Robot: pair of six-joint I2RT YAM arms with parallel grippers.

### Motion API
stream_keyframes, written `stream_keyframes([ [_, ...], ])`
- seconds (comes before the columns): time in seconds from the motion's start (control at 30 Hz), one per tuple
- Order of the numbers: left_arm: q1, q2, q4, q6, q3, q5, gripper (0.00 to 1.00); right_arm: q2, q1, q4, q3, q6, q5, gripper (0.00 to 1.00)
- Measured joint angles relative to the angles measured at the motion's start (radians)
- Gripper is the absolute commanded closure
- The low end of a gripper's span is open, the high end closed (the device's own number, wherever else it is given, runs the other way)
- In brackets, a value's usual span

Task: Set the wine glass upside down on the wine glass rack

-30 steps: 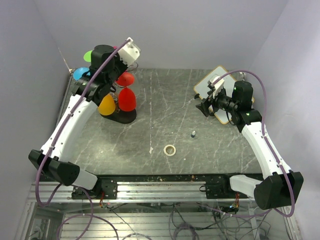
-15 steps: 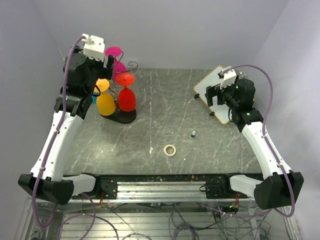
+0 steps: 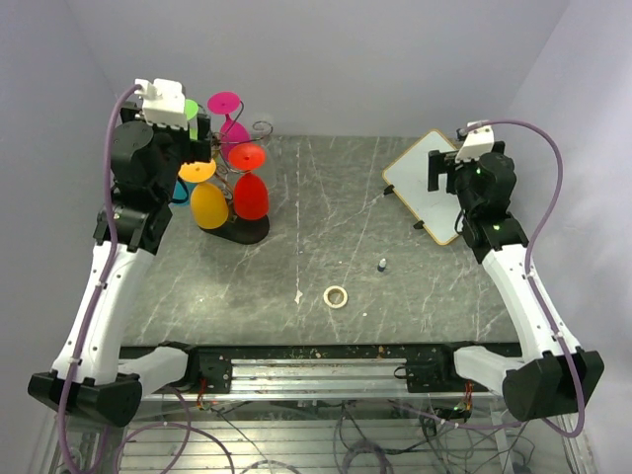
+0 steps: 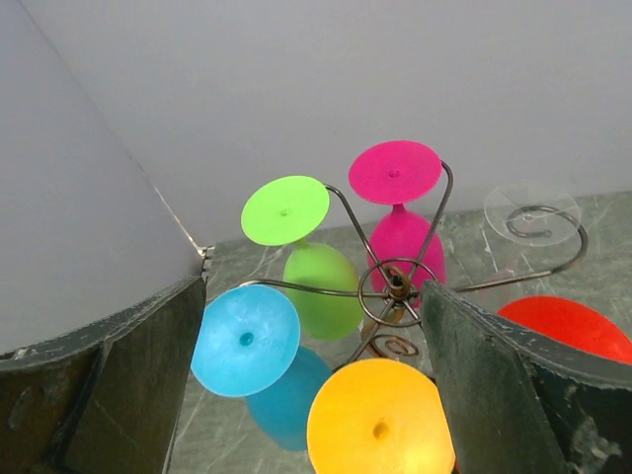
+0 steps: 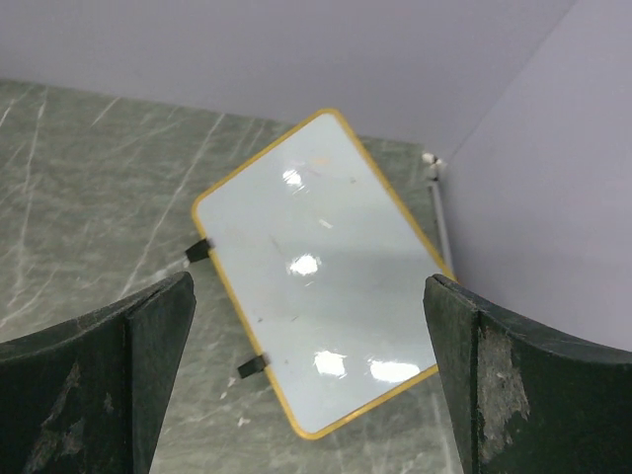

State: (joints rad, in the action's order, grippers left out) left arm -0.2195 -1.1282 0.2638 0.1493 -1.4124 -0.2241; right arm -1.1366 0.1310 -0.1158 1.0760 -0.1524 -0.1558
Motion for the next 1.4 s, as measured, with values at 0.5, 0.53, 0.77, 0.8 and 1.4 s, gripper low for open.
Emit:
stream_keyframes([
  [0.5,0.0,0.135,0.108,0.021,0.05,0.047,0.0,0.051,-0.001,-0.07,0.061,-0.087,0.018,0.0],
  [0.53,0.0,0.146,0.117,0.017,0.06,0.051,0.0,0.055,-0.001,-0.083,0.061,-0.086,0.018,0.0],
  [0.77,0.0,0.222,0.138,0.004,0.135,0.05,0.0,0.112,-0.001,-0.118,0.061,-0.072,0.011,0.0],
  [0.8,0.001,0.239,0.138,0.003,0.152,0.048,0.0,0.126,-0.001,-0.121,0.06,-0.07,0.006,0.0],
  [1.4,0.024,0.394,0.226,-0.02,0.23,0.057,0.0,0.306,-0.001,-0.247,0.033,-0.04,0.011,0.0],
])
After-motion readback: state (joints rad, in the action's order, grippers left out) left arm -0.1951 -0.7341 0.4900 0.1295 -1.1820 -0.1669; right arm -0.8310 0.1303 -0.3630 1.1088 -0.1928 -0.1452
